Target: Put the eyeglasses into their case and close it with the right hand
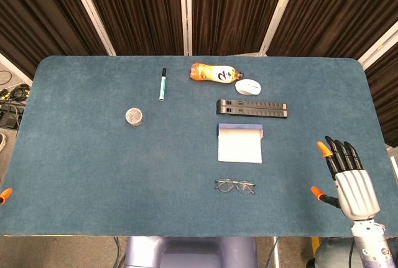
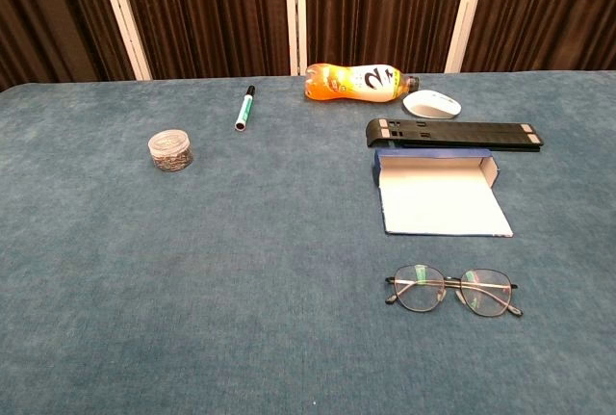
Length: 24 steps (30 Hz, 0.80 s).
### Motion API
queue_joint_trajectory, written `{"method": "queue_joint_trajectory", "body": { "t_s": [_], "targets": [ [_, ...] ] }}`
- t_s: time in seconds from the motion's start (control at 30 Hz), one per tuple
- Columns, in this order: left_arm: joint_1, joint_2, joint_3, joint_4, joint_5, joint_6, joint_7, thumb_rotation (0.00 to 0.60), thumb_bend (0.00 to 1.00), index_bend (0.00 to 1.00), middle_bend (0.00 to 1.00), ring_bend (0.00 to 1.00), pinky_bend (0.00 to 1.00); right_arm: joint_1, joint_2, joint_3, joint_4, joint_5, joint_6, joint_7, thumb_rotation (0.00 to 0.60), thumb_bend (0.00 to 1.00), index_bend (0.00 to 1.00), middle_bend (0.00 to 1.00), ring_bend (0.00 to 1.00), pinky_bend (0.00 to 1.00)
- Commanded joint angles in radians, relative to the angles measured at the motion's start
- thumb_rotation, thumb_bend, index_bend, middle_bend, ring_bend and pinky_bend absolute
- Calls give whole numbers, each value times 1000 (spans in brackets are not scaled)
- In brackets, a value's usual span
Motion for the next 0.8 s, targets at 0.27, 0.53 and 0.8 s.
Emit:
{"method": "queue_joint_trajectory", "body": {
  "t_s": [0.27, 0.53, 0.8],
  "targets": [
    [-2, 3, -3, -6, -14, -11, -8, 600, 0, 0, 0, 0, 0, 12, 0, -9, -10, 17, -45, 4, 600, 0, 0, 0, 0, 0],
    [-38, -10, -20, 3, -50, -68, 15, 600, 0, 0, 0, 0, 0, 160, -31, -9, -15, 37, -309, -43, 600, 0, 119, 0, 0, 0],
    [-73, -39, -38, 19, -107, -121, 63, 600, 0, 0, 0, 0, 0, 331, -147, 50, -6, 162, -558, -32, 600, 180, 430, 0, 0, 0]
  ]
}}
